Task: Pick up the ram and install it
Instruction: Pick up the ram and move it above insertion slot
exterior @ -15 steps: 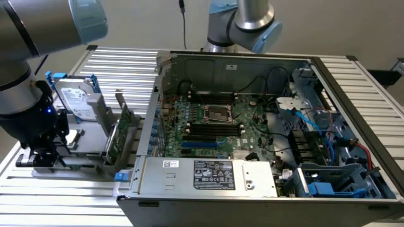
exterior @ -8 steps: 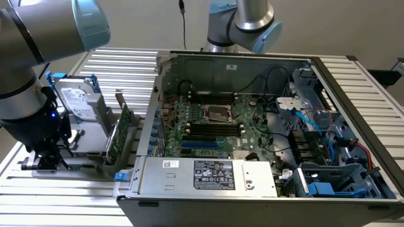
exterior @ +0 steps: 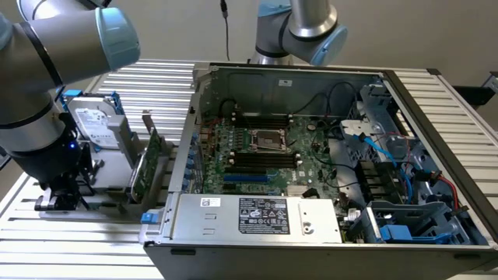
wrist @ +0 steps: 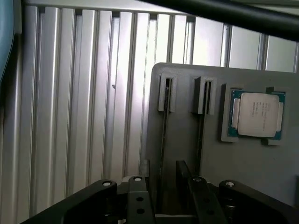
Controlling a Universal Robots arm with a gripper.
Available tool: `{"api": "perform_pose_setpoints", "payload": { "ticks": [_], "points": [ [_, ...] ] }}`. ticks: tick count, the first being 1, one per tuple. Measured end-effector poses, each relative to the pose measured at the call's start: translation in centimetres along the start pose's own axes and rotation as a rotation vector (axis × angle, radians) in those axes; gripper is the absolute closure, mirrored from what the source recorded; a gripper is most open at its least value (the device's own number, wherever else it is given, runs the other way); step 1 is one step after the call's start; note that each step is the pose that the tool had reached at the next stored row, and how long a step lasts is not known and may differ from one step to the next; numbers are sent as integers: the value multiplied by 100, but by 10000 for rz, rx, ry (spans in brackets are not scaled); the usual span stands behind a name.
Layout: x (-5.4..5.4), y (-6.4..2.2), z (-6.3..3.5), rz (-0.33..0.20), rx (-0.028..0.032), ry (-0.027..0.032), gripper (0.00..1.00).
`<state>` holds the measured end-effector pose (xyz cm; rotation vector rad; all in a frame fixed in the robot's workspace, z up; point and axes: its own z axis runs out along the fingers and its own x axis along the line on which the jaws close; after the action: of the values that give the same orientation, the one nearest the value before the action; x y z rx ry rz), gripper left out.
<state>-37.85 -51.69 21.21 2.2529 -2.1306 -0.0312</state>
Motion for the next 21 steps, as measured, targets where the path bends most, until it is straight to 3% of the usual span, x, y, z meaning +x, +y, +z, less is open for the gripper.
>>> {"api": "perform_pose_setpoints", "payload": {
  "ticks": [9, 14, 17, 19, 21],
  "points": [
    [-18, 55, 165, -1, -1, 12, 64],
    [-19, 55, 184, 8, -3, 14, 64],
    [-19, 55, 187, 30, -1, 11, 72],
    [-19, 55, 187, 37, -1, 11, 84],
    [-19, 55, 187, 38, 0, 10, 86]
  ]
}}
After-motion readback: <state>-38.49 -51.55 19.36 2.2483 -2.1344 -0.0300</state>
